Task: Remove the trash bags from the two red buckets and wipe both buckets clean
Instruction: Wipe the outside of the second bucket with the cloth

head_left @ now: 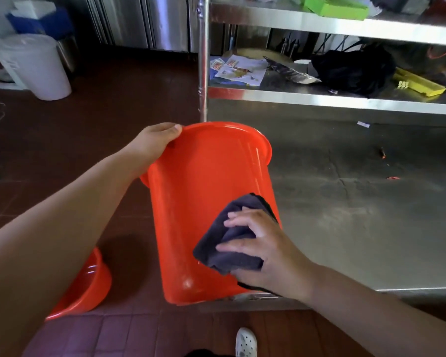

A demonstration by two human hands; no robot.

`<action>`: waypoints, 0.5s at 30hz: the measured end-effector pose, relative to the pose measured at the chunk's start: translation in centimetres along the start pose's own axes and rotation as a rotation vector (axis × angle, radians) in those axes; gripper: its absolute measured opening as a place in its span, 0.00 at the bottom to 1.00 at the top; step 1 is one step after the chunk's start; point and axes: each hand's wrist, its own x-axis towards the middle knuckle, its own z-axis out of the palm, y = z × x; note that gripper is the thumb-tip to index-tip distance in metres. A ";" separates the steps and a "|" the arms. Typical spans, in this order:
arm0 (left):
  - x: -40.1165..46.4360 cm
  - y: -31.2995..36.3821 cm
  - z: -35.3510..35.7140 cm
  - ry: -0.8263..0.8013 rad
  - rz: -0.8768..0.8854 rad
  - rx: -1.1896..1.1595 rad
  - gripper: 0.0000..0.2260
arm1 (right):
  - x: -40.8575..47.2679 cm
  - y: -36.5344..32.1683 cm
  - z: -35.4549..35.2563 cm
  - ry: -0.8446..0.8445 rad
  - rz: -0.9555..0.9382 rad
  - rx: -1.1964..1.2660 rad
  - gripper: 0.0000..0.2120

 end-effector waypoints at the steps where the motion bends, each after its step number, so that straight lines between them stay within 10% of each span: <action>1: 0.0 0.0 -0.2 -0.002 -0.008 0.006 0.06 | -0.5 -0.2 0.1 -0.008 -0.013 -0.002 0.14; 15: 1.0 -1.4 -0.4 0.079 -0.083 -0.175 0.09 | 12.4 5.7 -3.0 0.126 0.165 -0.010 0.14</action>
